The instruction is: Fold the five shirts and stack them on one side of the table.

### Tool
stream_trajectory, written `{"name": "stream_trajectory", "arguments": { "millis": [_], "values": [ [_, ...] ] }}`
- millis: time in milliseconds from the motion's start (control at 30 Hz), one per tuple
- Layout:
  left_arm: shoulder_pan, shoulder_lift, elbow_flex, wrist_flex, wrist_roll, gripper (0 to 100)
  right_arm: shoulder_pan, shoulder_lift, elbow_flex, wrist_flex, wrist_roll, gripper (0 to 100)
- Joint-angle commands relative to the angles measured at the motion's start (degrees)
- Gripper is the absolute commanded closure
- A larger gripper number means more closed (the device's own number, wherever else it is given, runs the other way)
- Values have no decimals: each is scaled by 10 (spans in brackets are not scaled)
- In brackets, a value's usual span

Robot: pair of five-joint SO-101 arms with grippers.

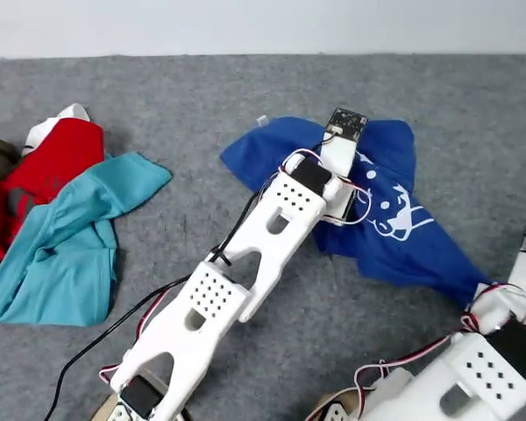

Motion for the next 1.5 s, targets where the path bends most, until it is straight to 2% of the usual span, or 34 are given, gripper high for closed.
{"name": "stream_trajectory", "arguments": {
  "millis": [0, 133, 367, 500, 667, 833, 1033, 1467],
  "values": [
    [10, 20, -76, 20, 5, 848, 7, -14, -2, -6, 6, 831],
    [20, 48, -113, 43, 5, 848, 6, -14, -2, -7, 6, 831],
    [35, 21, -240, 114, 5, 847, 5, -15, -2, -7, 6, 831],
    [52, -23, -204, 128, 5, 847, 5, -15, -2, -7, 6, 831],
    [69, -4, -167, 113, 4, 847, 5, -15, -2, -7, 6, 831],
    [41, 33, -170, 93, 3, 847, 5, -15, -2, -6, 6, 831],
    [4, -4, -235, 124, 3, 847, 4, -15, -1, -6, 6, 831],
    [6, 82, -200, 105, 2, 848, 3, -15, 33, -10, 6, 831]
  ]
}}
